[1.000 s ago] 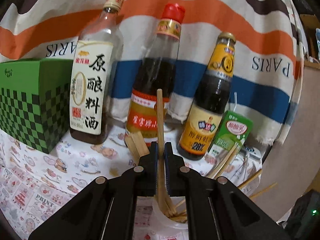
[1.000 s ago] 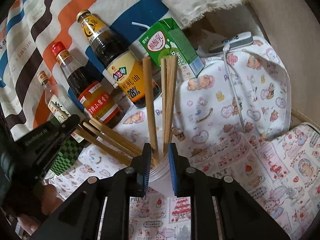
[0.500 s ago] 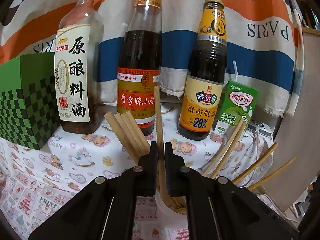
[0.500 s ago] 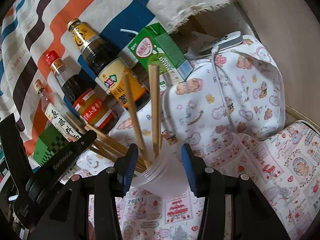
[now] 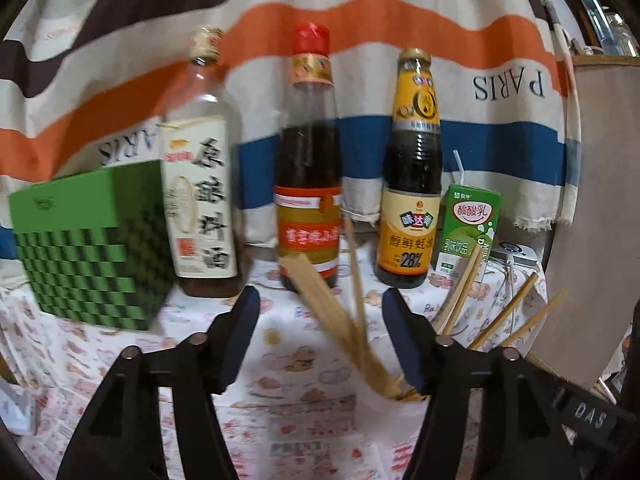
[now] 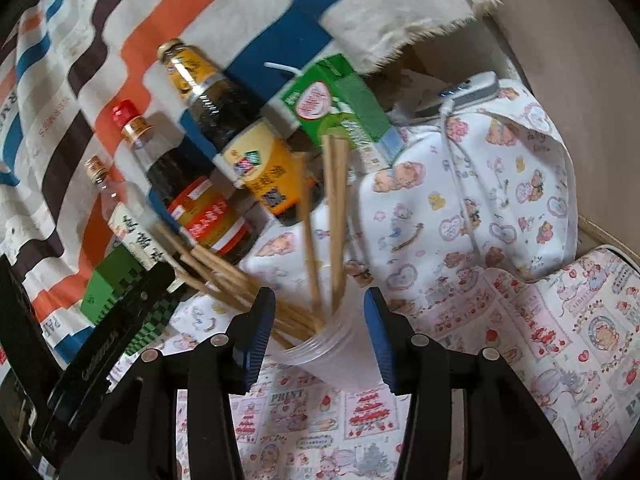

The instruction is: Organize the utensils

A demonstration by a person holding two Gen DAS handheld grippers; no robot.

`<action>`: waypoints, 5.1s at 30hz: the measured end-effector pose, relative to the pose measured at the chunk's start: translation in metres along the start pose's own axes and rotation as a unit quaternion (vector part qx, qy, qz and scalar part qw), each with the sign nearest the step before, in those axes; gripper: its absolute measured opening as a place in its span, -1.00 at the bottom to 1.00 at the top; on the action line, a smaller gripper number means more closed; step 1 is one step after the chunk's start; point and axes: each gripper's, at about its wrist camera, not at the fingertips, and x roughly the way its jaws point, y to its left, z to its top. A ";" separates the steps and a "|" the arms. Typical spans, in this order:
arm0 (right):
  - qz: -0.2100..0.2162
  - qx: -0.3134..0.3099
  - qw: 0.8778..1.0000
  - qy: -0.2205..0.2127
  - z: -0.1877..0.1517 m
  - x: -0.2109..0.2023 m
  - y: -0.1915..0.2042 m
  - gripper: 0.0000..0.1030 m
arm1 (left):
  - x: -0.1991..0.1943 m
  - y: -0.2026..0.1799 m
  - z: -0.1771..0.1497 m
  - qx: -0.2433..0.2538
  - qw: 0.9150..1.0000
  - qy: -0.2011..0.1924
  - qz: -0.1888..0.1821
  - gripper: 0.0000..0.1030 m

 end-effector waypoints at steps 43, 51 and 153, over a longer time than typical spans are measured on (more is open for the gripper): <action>-0.066 -0.265 0.961 -0.048 -0.071 0.009 0.071 0.99 | -0.053 0.106 -0.089 -0.010 0.997 0.009 0.073 0.99; -0.072 -0.265 0.961 -0.044 -0.074 0.013 0.068 0.99 | -0.049 0.109 -0.093 -0.020 0.996 0.013 0.081 0.99; -0.086 -0.305 0.948 -0.038 -0.083 0.017 0.082 0.99 | -0.045 0.111 -0.093 -0.018 0.994 0.022 0.102 0.99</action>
